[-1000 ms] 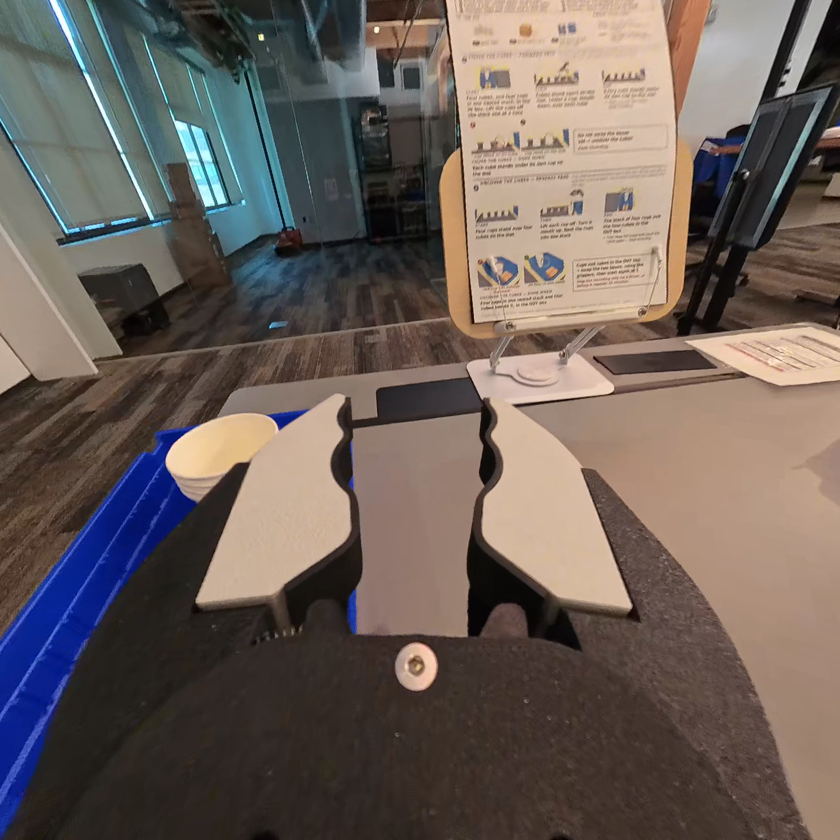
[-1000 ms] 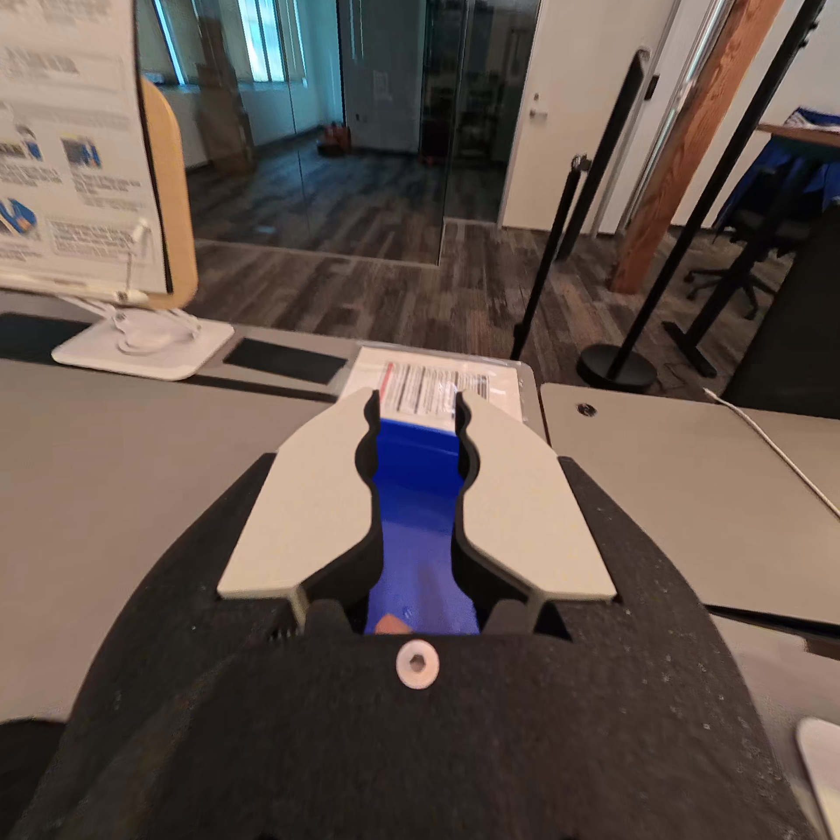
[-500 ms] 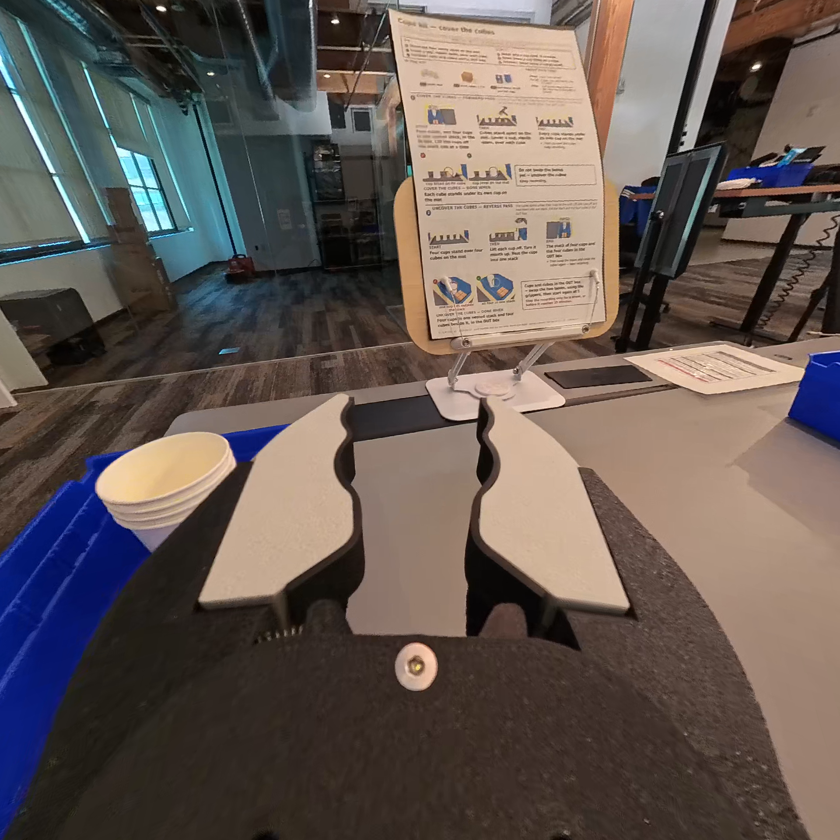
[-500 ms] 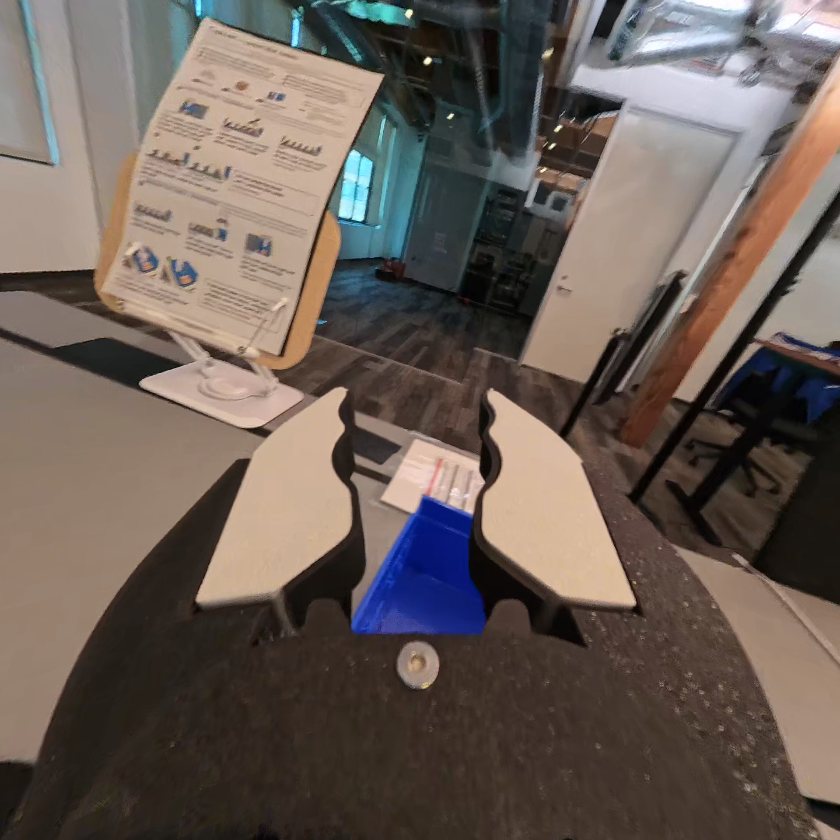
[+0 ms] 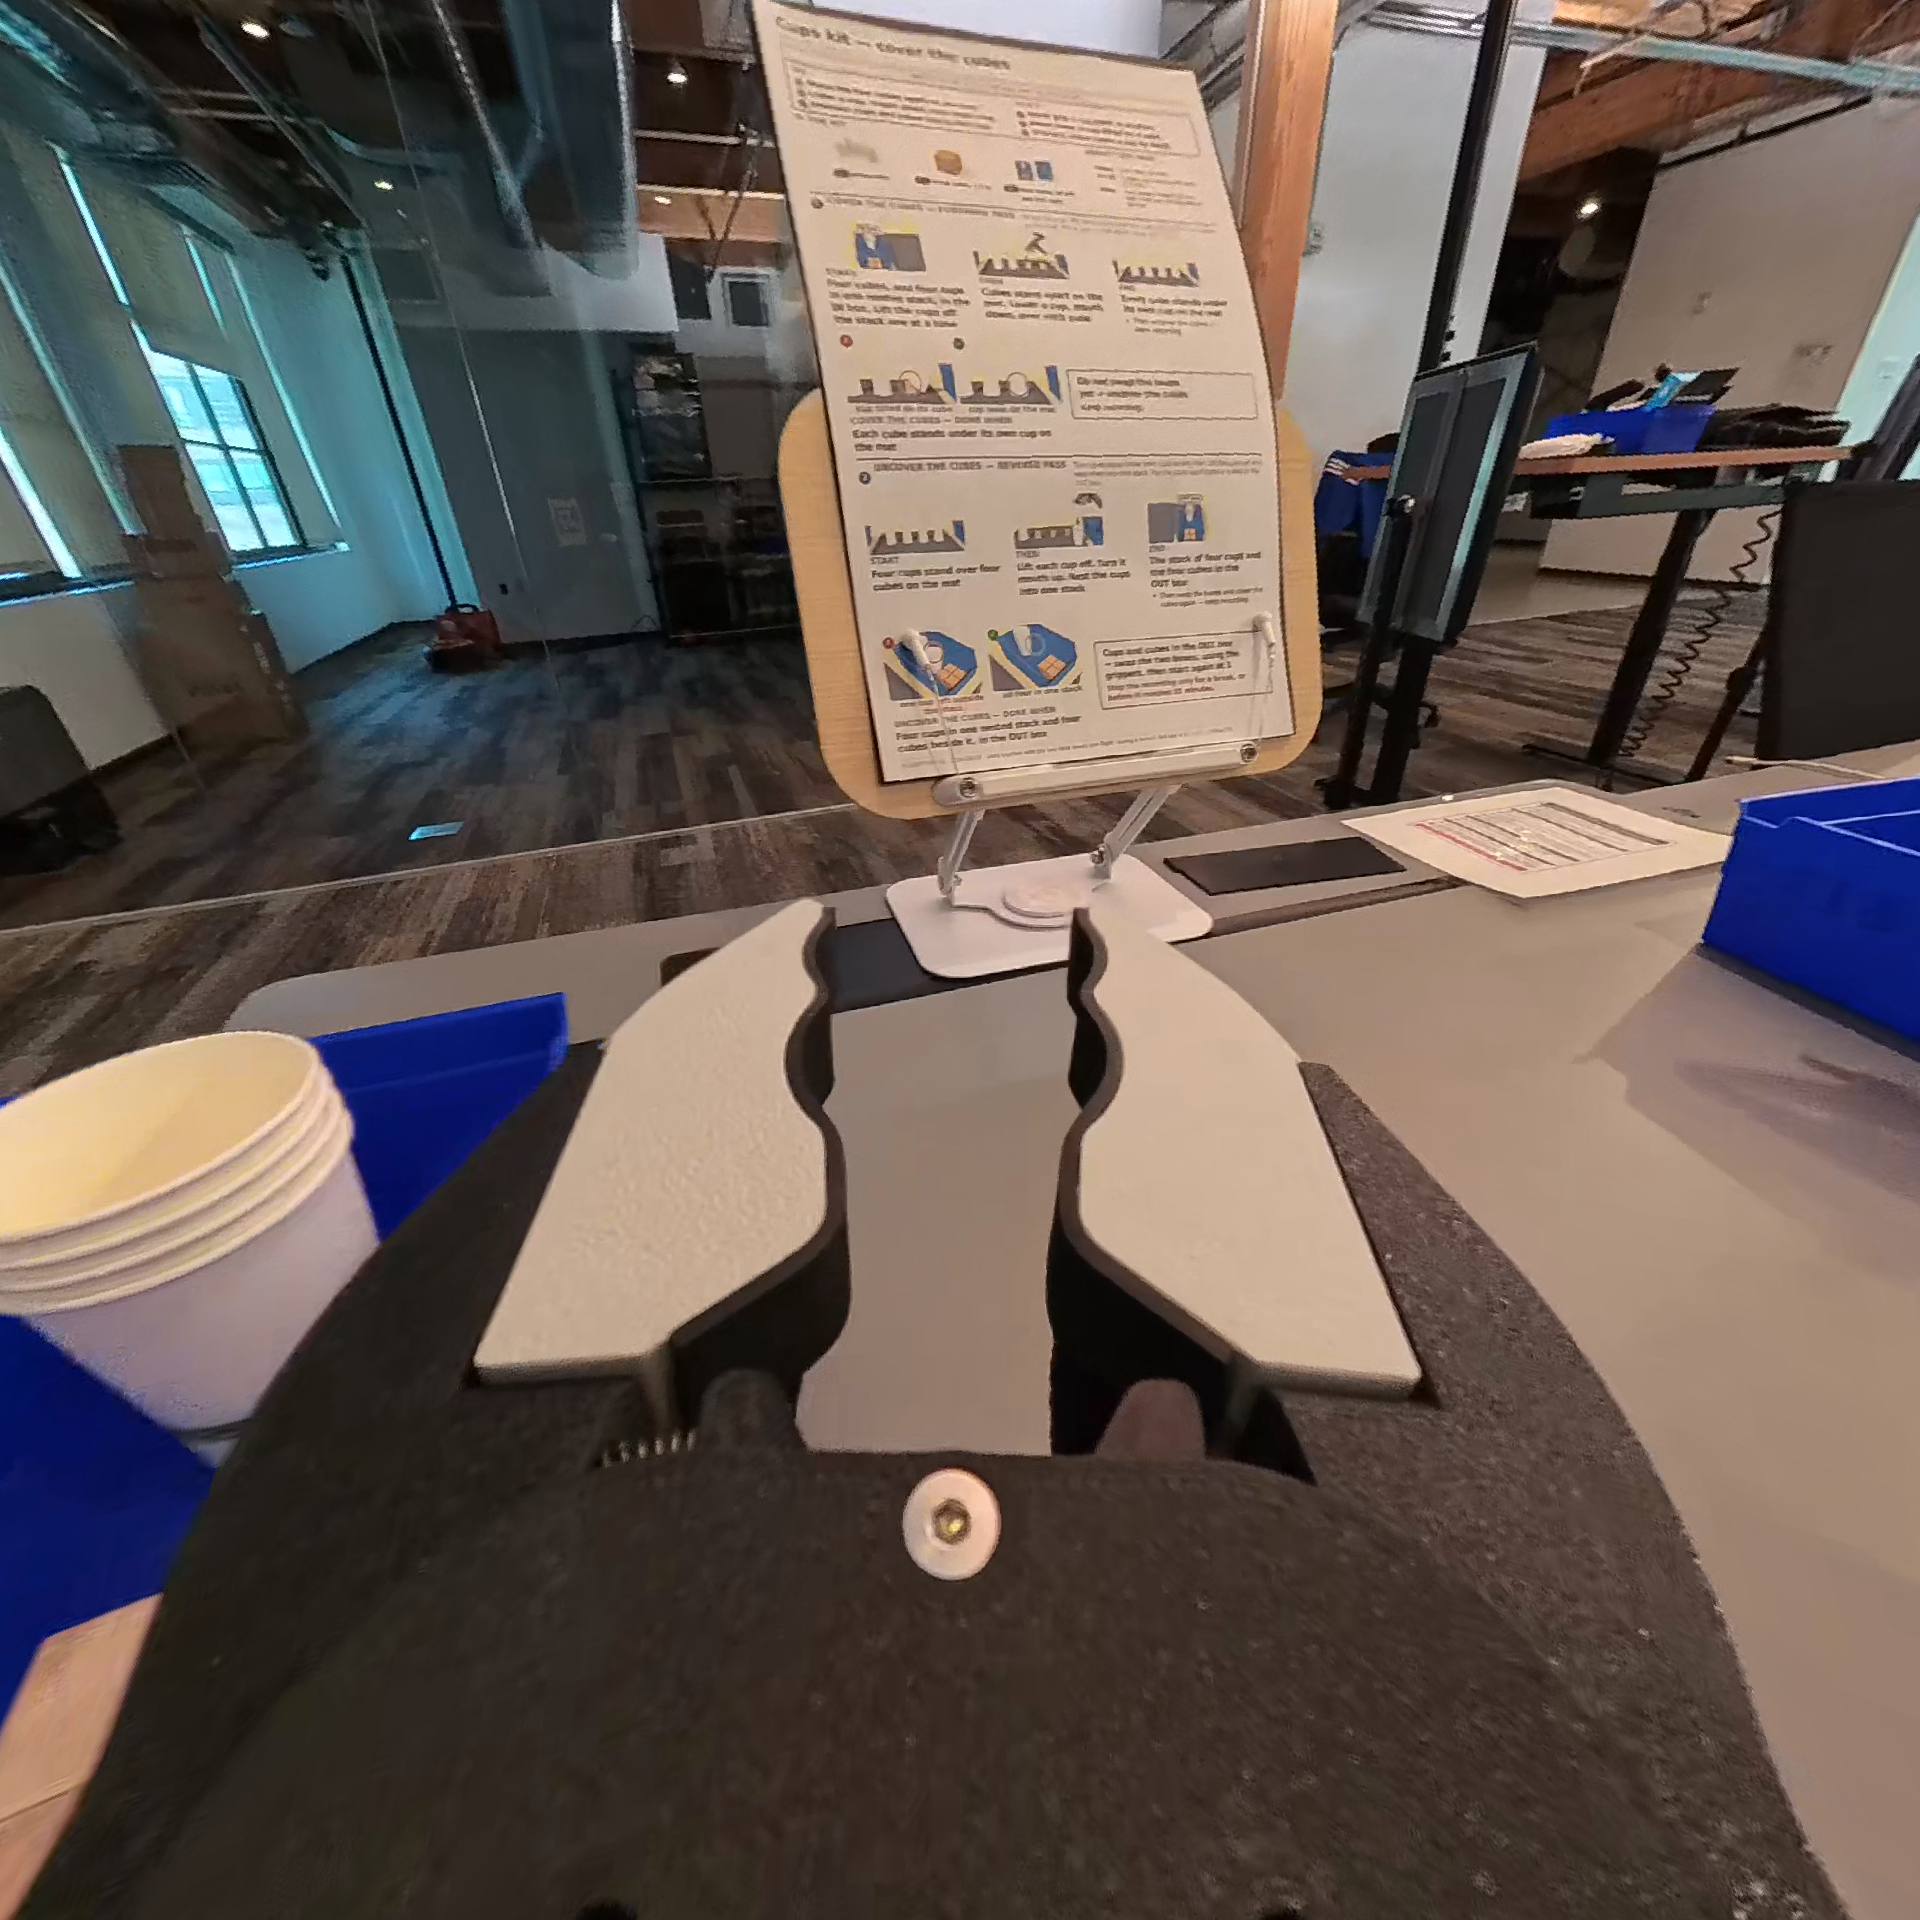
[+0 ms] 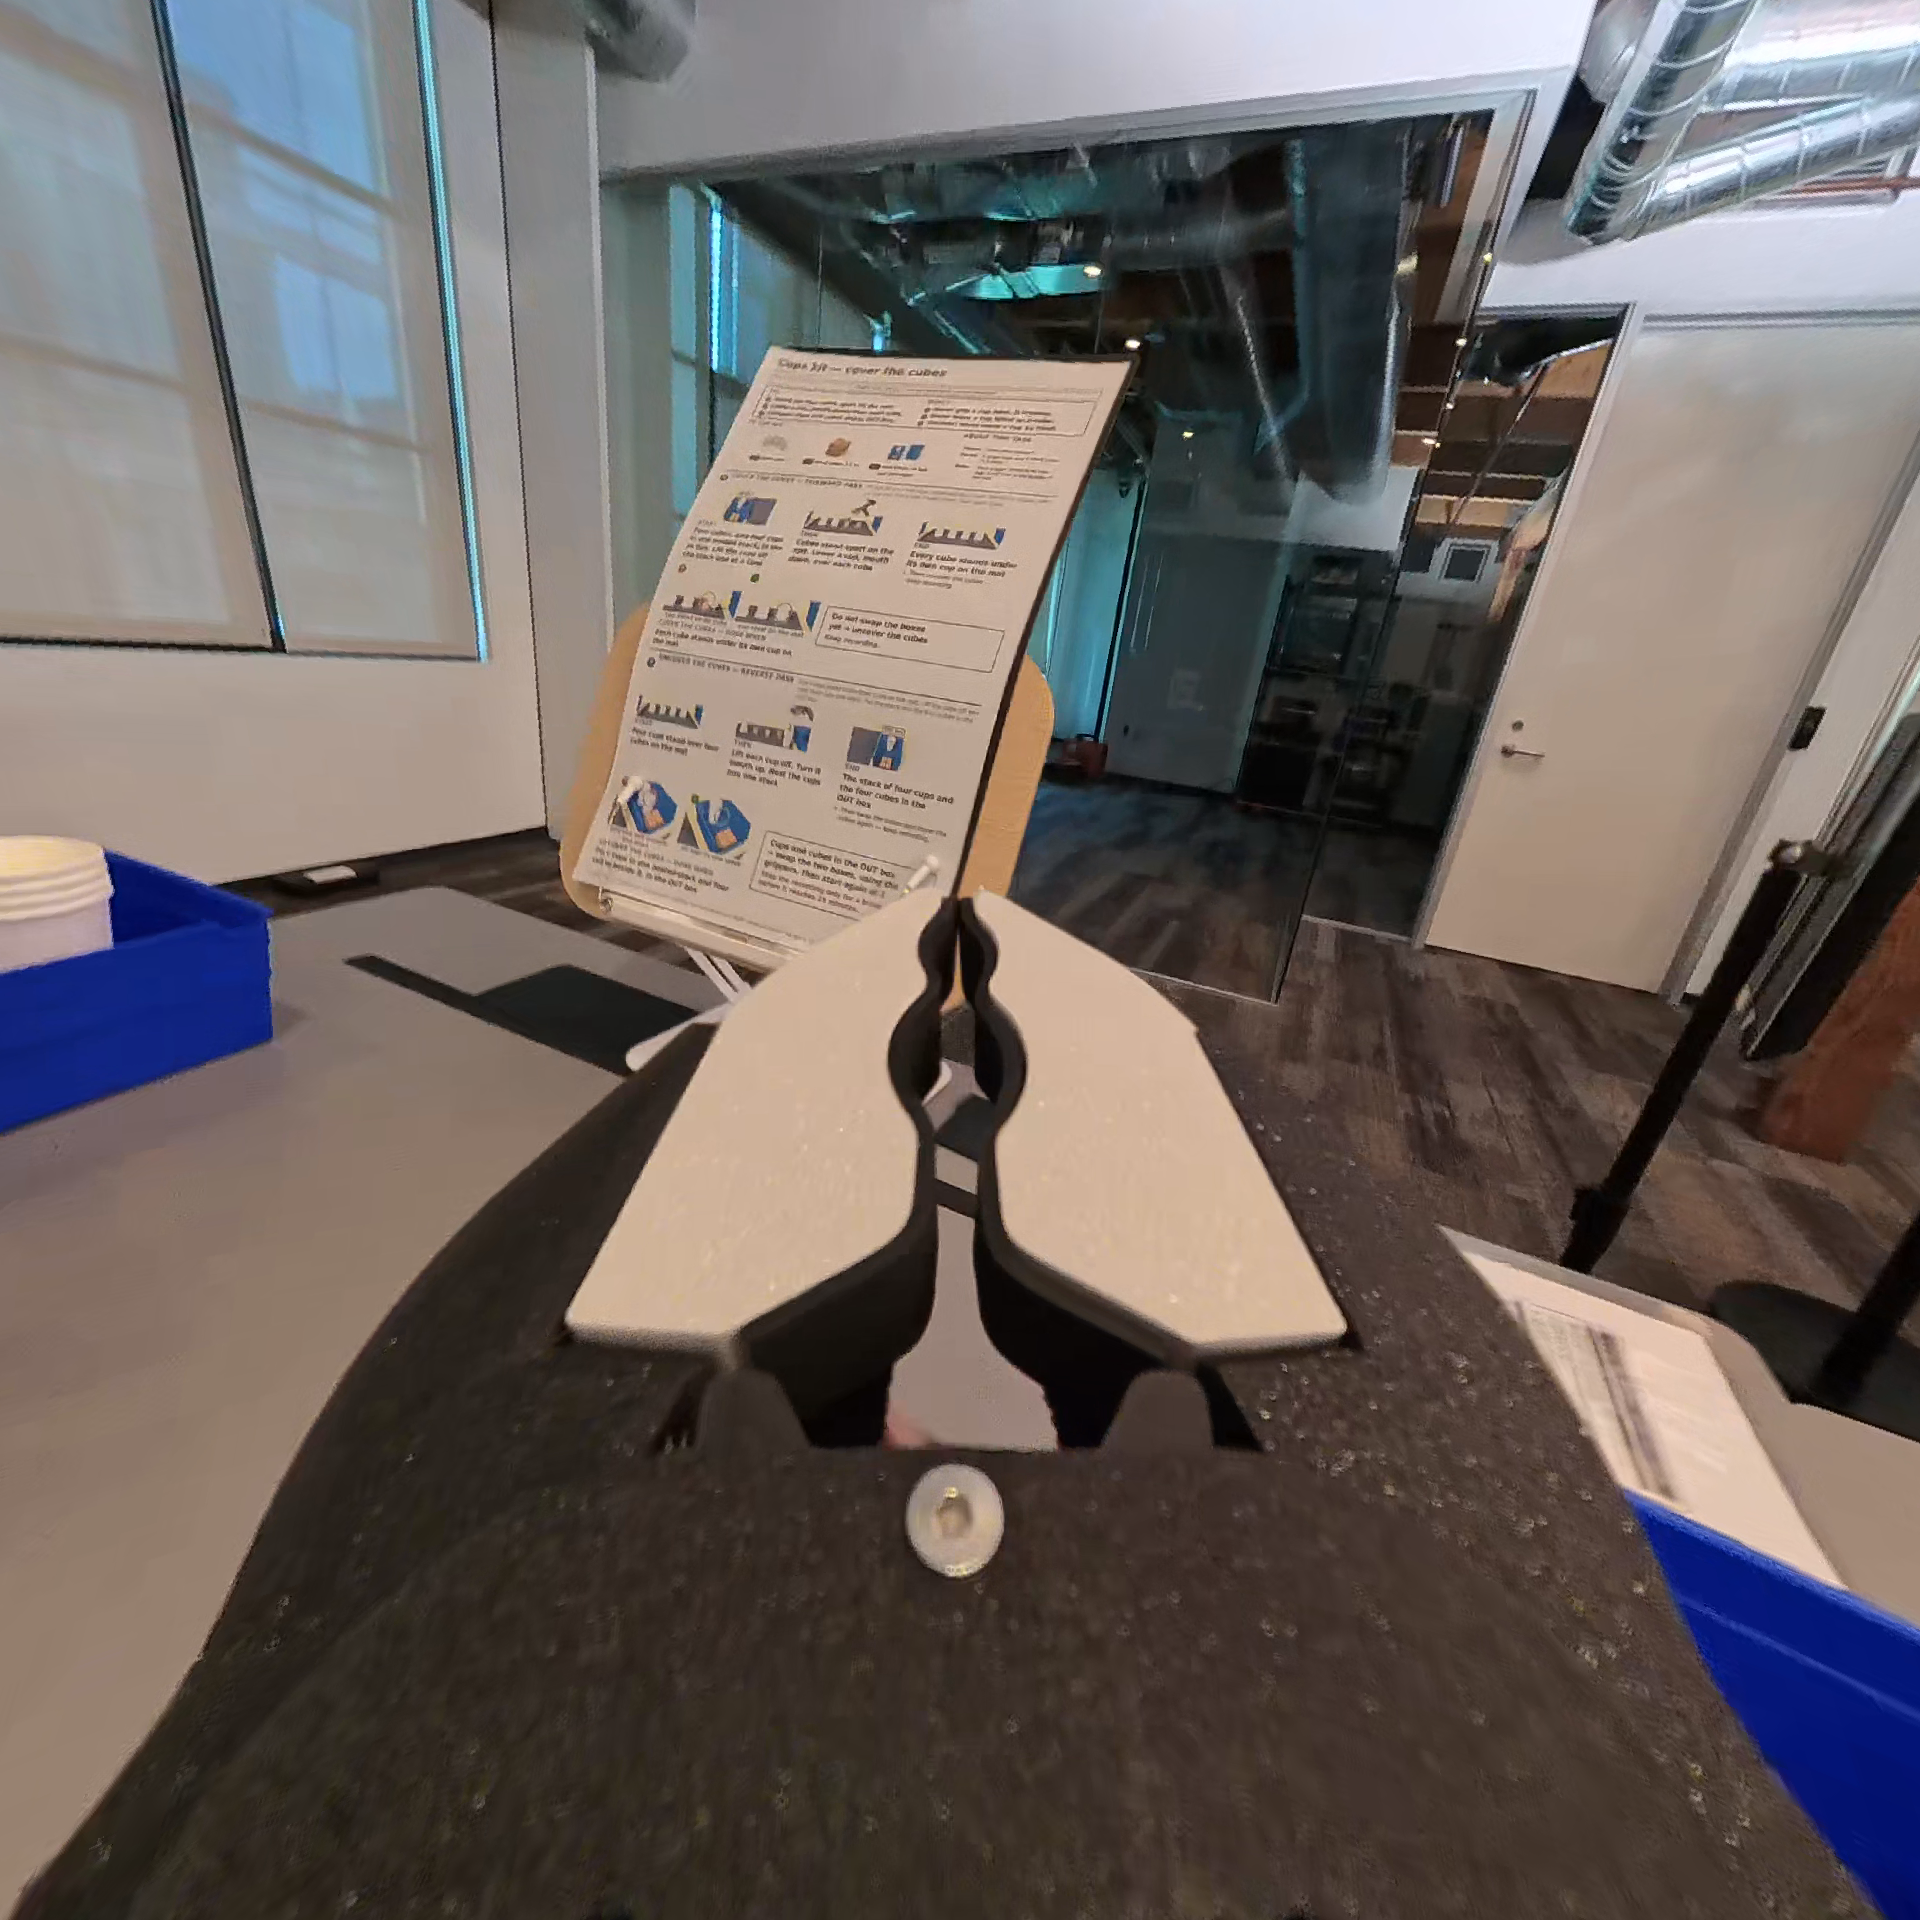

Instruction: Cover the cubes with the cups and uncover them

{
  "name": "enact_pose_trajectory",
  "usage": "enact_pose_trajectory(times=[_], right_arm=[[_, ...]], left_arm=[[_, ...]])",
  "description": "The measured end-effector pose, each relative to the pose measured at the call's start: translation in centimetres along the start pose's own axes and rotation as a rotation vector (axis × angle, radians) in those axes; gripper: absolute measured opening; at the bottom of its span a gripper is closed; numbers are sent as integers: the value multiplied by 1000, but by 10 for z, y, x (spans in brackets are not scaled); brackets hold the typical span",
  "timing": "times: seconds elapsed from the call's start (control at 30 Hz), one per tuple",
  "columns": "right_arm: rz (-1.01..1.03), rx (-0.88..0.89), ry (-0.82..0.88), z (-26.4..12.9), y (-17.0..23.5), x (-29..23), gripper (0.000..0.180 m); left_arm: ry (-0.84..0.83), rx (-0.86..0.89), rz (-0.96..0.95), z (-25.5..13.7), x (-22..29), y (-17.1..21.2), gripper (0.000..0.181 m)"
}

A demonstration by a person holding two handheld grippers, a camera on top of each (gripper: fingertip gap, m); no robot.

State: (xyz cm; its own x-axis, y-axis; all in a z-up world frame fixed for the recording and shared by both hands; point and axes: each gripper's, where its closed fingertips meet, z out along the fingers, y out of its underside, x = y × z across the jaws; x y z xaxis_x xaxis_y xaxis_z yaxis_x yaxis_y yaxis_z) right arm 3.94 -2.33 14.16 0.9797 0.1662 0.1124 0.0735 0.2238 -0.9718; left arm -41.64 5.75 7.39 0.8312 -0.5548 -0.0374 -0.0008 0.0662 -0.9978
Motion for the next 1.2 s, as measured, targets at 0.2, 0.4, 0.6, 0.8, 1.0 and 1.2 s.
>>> enact_pose_trajectory(times=[0.2, 0.4, 0.6, 0.8, 1.0, 1.2], right_arm=[[11, -37, -68, 30, 17, -50, 0], [83, -130, -113, 58, 49, -93, 0], [48, -113, -203, 68, 67, -133, 13], [288, -18, -421, 64, 69, -168, 22], [216, -76, -313, 63, 90, -153, 0], [74, -126, -44, 69, 104, -120, 0]], left_arm=[[-29, -45, 57, 19, 9, 15, 32], [-38, -61, 75, 39, 19, 19, 30], [-23, -59, 54, 55, 26, 21, 32], [-2, -83, 45, 61, 36, 37, 34], [-11, -92, 53, 57, 35, 44, 34], [-13, -87, 23, 55, 32, 45, 34]])
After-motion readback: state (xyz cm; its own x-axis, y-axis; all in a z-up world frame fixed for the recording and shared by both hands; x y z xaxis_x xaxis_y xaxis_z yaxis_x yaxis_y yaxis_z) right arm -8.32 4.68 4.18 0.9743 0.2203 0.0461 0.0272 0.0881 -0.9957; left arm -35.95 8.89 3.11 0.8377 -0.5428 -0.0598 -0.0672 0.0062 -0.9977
